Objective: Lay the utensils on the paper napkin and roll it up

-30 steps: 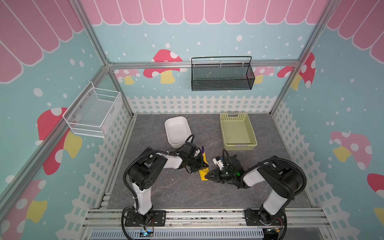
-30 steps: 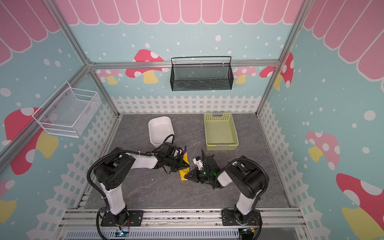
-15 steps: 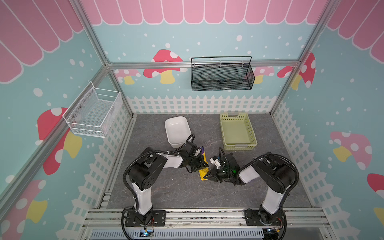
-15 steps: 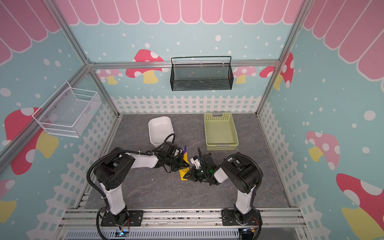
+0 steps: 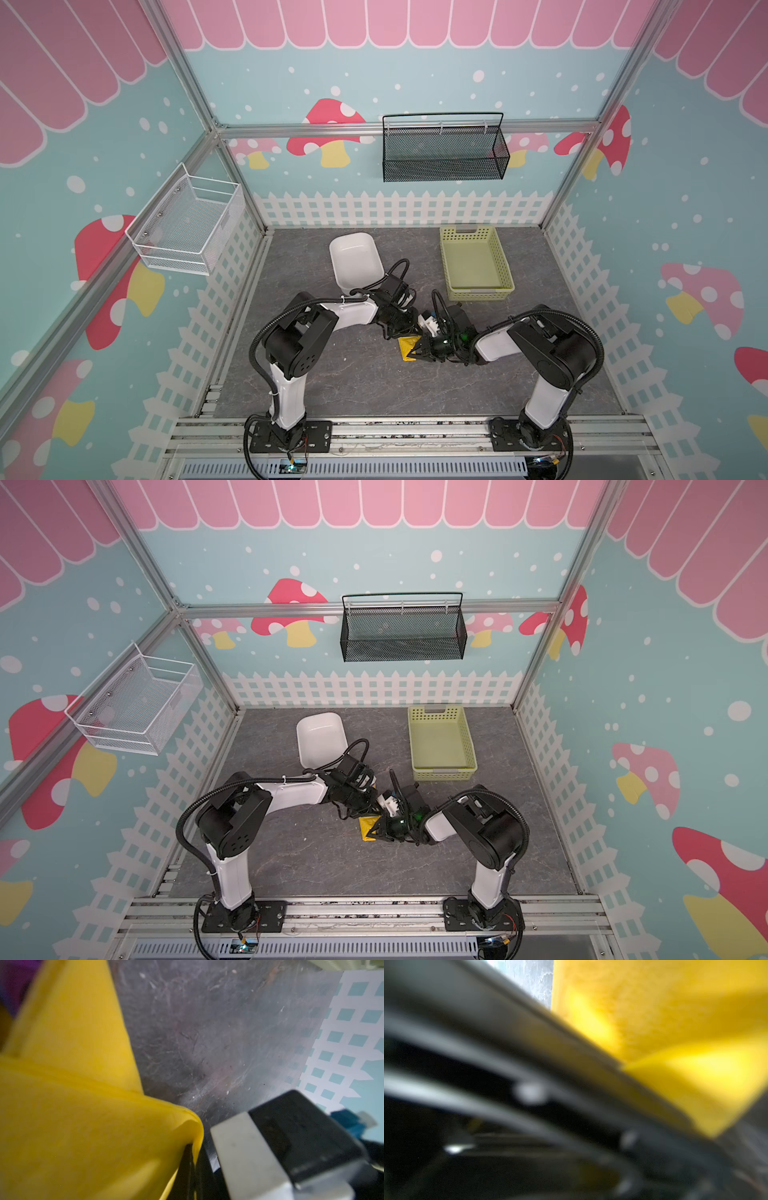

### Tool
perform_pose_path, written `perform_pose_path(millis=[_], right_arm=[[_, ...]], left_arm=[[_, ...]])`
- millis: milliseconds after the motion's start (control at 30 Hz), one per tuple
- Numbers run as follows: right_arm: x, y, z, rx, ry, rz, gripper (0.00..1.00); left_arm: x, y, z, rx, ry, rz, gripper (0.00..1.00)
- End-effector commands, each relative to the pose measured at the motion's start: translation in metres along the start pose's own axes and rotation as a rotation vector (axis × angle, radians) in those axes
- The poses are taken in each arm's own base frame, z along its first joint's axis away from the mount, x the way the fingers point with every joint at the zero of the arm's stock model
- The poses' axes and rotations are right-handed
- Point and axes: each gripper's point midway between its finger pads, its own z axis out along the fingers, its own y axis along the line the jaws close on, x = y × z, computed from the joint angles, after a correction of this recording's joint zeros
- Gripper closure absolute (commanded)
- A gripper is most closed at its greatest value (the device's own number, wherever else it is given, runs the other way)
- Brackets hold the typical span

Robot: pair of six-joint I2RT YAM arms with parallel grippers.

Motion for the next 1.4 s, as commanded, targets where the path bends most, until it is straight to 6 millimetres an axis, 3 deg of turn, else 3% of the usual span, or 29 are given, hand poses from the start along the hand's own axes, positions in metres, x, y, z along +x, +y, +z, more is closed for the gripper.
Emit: perform_pose_path(millis=[0,267,433,767,900,1067,1367], right_arm=[[0.012,-0.027,-0.001,0.105,0.012,0.059,0.99],[0.010,-0.023,-0.003,0.101,0.001,0.045,0.99],[0.005,-0.010,-0.010,0.088,-0.026,0.020,0.98],[0.007,0.010,-0.043,0.083,-0.100,0.026,0.89],[0.003,0.020,-0.053,0.055,-0.136,0.034,0.78],[-0.006,0.031,-0.051,0.028,-0.133,0.022,0.68],[-0.011,0.040,-0.038,-0.047,-0.086,0.022,0.68]], left_arm=[[0.010,0.001,0.012,-0.009,0.067,0.023,1.00],[0.014,0.003,0.026,0.000,0.107,0.023,1.00],[0.016,0.009,0.030,-0.008,0.118,0.019,1.00],[0.017,0.012,0.033,-0.007,0.124,0.017,1.00],[0.017,0.013,0.033,-0.009,0.124,0.016,1.00],[0.017,0.014,0.034,-0.009,0.124,0.011,1.00],[0.016,0.015,0.032,-0.011,0.117,0.009,1.00]])
